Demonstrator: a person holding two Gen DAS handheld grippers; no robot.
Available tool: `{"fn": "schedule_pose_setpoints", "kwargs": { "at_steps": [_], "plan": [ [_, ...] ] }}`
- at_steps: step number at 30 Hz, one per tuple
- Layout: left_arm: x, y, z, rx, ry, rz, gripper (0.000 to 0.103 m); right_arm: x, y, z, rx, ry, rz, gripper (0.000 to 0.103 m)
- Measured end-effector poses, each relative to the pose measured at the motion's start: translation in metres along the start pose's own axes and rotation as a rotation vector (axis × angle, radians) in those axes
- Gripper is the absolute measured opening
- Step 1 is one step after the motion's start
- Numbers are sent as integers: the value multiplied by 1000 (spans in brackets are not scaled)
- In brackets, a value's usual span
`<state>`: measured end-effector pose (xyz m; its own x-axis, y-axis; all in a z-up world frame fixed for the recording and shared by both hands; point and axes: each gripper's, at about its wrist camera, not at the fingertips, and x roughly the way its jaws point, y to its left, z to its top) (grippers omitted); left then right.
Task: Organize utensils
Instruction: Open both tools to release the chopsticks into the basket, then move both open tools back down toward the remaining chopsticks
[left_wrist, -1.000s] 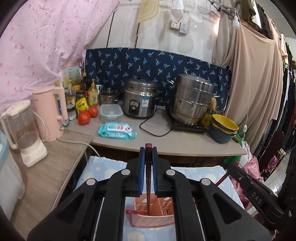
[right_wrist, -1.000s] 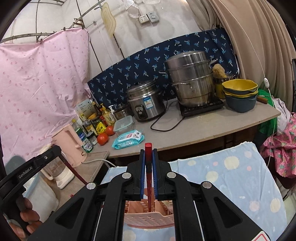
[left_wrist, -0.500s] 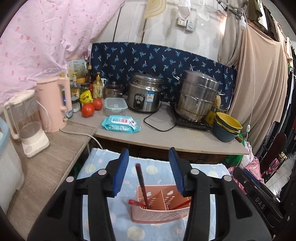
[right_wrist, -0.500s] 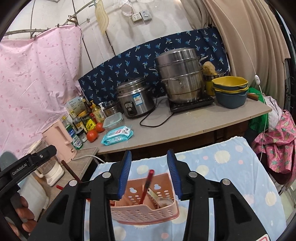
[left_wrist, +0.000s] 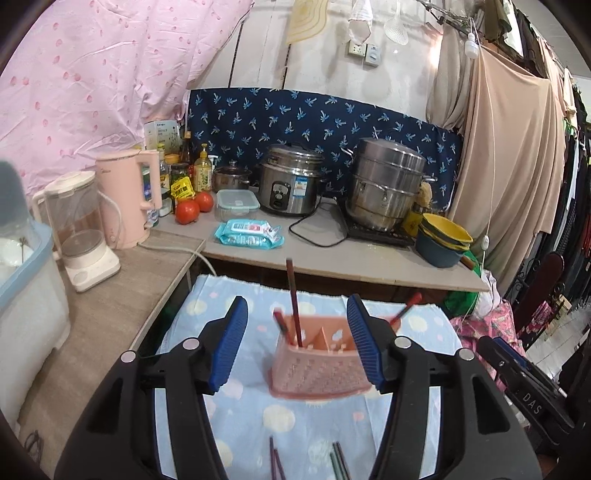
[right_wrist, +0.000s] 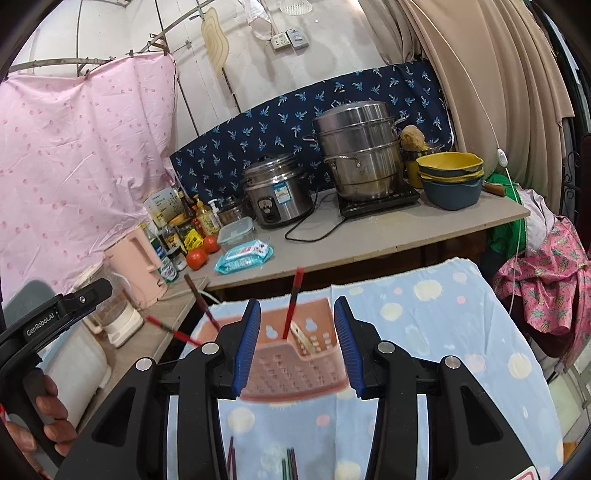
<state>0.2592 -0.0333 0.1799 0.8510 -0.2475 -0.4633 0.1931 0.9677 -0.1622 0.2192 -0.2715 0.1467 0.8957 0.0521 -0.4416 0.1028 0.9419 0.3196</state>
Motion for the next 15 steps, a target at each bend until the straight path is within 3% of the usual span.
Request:
{"fn": "schedule_pose_setpoints", "kwargs": {
  "at_steps": [4,15],
  "plan": [
    [-19,7,-38,11,33,30,53,-23,-5,-33,-28,37,-27,41],
    [-39,28,-162,33,260,75,53,-64,-18,-150,-119,224,-104,41]
  ]
}}
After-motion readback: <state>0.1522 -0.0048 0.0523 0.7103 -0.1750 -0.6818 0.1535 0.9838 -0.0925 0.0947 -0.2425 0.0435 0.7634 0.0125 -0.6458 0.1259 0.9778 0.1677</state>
